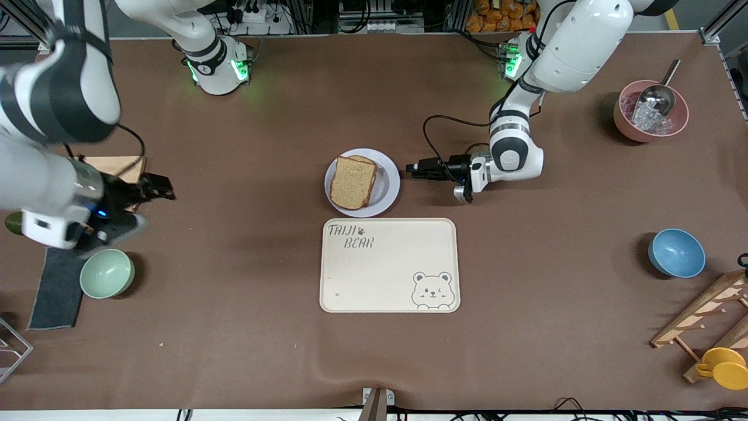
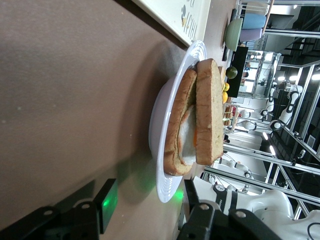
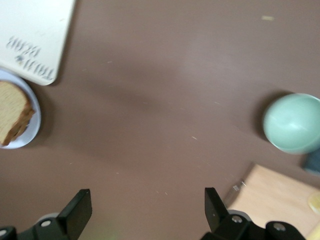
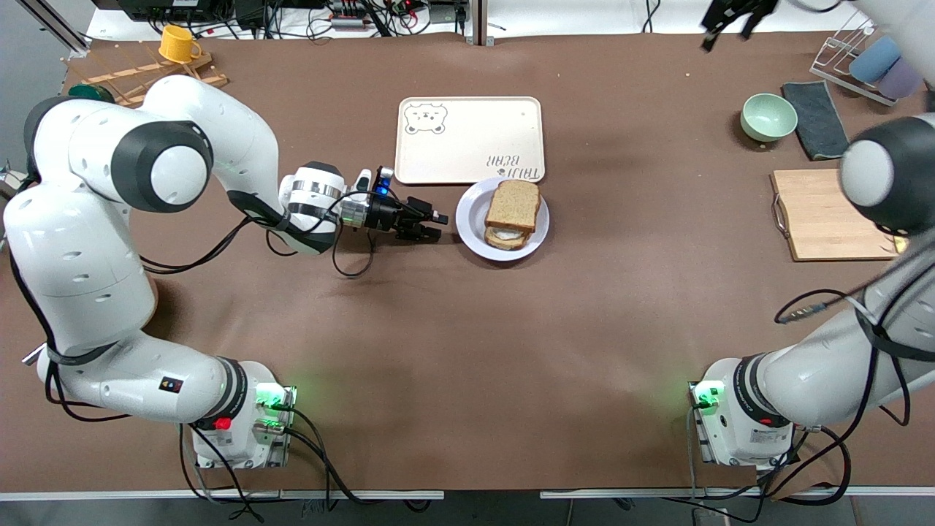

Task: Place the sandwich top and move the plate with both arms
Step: 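Withdraw the right gripper while the left gripper reaches the plate rim, then close the left gripper on the white plate rim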

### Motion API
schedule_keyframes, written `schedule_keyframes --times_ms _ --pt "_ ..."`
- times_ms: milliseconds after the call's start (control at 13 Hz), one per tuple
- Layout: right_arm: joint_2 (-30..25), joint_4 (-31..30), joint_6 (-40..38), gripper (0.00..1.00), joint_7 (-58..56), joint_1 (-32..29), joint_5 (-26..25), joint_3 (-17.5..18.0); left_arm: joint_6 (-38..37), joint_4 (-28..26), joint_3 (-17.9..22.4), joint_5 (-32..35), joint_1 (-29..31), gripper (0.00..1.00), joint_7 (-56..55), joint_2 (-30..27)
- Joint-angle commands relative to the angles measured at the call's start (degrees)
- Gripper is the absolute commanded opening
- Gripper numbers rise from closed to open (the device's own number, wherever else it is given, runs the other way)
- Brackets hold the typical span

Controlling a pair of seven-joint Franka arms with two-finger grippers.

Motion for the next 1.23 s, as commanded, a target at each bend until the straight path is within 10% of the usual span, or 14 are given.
schedule_keyframes --times_ms 0,386,1158 --pt "-5.5 -3.7 1.0 1.00 9.0 -3.6 -3.7 2.2 1.0 2.6 -0.3 -3.4 -1.4 0.56 2.2 2.4" --pt "-9.9 -3.5 -3.3 1.00 16.3 -20.9 -4.0 15.9 1.0 6.6 -0.2 -6.1 -3.5 0.52 2.5 5.2" --pt "-15.2 -3.8 -6.2 1.00 19.4 -22.5 -4.7 15.8 1.0 9.1 -0.2 -7.9 -4.4 0.11 6.1 6.9"
